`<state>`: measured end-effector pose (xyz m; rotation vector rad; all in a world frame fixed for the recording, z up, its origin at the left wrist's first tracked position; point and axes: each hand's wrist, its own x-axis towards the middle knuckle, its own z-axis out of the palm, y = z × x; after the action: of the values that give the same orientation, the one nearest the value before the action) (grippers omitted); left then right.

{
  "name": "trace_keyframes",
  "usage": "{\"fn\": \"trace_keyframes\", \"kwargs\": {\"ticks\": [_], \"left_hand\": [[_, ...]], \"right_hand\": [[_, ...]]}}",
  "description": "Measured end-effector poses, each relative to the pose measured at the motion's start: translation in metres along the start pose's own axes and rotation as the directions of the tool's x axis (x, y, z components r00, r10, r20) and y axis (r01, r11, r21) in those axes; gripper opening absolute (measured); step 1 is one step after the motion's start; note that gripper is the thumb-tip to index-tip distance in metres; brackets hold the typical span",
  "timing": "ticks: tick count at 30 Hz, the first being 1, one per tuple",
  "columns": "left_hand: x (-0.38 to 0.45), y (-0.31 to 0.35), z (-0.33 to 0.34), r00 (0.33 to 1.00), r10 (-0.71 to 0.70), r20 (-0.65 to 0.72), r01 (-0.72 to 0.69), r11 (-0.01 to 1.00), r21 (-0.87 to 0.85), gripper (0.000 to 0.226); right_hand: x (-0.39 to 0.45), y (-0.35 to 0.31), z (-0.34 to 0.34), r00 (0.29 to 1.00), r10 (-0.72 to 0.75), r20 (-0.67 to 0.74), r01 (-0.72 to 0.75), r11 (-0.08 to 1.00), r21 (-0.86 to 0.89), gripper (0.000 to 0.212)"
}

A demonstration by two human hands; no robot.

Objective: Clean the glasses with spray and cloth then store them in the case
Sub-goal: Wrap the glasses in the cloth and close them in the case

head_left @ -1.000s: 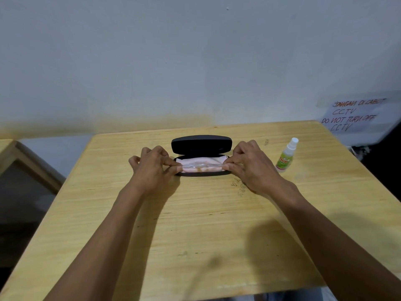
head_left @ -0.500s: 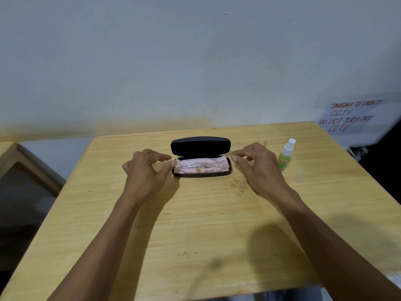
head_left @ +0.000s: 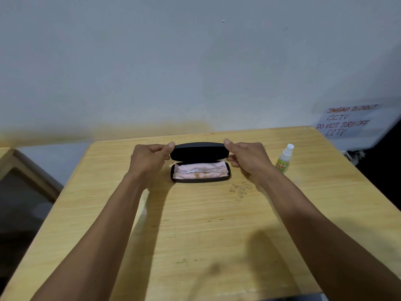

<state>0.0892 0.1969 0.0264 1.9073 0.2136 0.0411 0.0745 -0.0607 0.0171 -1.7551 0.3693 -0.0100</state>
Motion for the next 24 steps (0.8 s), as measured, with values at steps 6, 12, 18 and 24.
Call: {"fn": "trace_keyframes", "kwargs": {"ticks": [6,12,18,24], "left_hand": [[-0.005,-0.003,0.0,0.999,-0.001,0.039,0.003,0.998,-0.058,0.037],[-0.014,-0.009,0.001,0.998,0.034,0.056,-0.027,0.993,-0.116,0.023],[-0.02,-0.018,-0.001,0.996,0.065,0.068,-0.054,0.987,-0.153,0.02],[-0.016,-0.021,-0.003,0.99,0.085,0.114,-0.072,0.991,-0.11,0.018]], "right_hand": [[-0.004,0.001,-0.005,0.993,-0.003,0.114,0.0,1.0,0.023,0.032],[-0.01,0.012,-0.009,0.978,-0.123,0.166,0.125,0.992,-0.005,0.022],[-0.007,0.029,-0.01,0.96,-0.213,0.18,0.221,0.975,-0.024,0.025],[-0.008,0.033,-0.009,0.945,-0.271,0.184,0.279,0.96,-0.018,0.034]]}}
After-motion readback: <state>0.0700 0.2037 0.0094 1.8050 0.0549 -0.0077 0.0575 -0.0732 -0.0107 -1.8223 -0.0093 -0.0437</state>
